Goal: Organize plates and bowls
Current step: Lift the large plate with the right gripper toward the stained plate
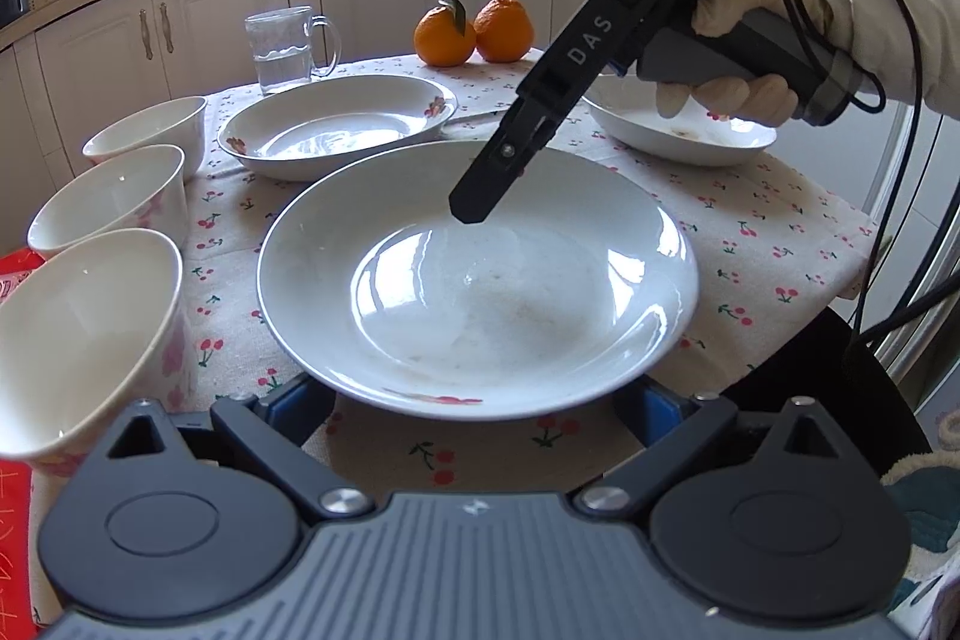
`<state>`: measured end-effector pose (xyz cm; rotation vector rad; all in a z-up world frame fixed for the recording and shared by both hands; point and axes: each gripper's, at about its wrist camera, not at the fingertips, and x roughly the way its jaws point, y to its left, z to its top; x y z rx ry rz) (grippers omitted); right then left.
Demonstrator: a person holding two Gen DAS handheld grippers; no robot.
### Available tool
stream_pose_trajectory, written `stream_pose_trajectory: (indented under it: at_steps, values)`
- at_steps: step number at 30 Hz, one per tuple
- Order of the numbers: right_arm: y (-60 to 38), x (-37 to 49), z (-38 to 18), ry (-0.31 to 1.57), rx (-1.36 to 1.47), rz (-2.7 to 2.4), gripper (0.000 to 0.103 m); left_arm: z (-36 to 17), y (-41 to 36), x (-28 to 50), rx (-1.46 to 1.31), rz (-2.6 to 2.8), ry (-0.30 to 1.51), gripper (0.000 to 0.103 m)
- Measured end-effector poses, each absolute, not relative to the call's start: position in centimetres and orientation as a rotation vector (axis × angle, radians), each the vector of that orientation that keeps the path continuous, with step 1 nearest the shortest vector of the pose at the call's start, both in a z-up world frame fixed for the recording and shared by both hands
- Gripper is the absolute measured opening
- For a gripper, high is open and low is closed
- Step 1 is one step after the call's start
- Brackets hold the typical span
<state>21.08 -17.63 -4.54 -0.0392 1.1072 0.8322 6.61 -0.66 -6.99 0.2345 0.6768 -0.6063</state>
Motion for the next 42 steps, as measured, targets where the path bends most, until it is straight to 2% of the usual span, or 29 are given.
stream_pose_trajectory:
  at_steps: [12,16,42]
  values:
    - [-17.1,20.7,-4.4,1.123,-0.083,0.822,0.076,-6.8,-0.6,6.8,0.234,-0.629,0.686,0.097]
    - [-17.2,20.3,-4.4,1.118,-0.084,0.813,0.081,-6.4,-0.7,6.9,0.233,-0.646,0.689,0.097]
    - [-25.2,17.7,-1.1,1.027,0.003,0.649,0.081,-2.9,-6.6,9.1,0.321,-0.811,0.671,0.097]
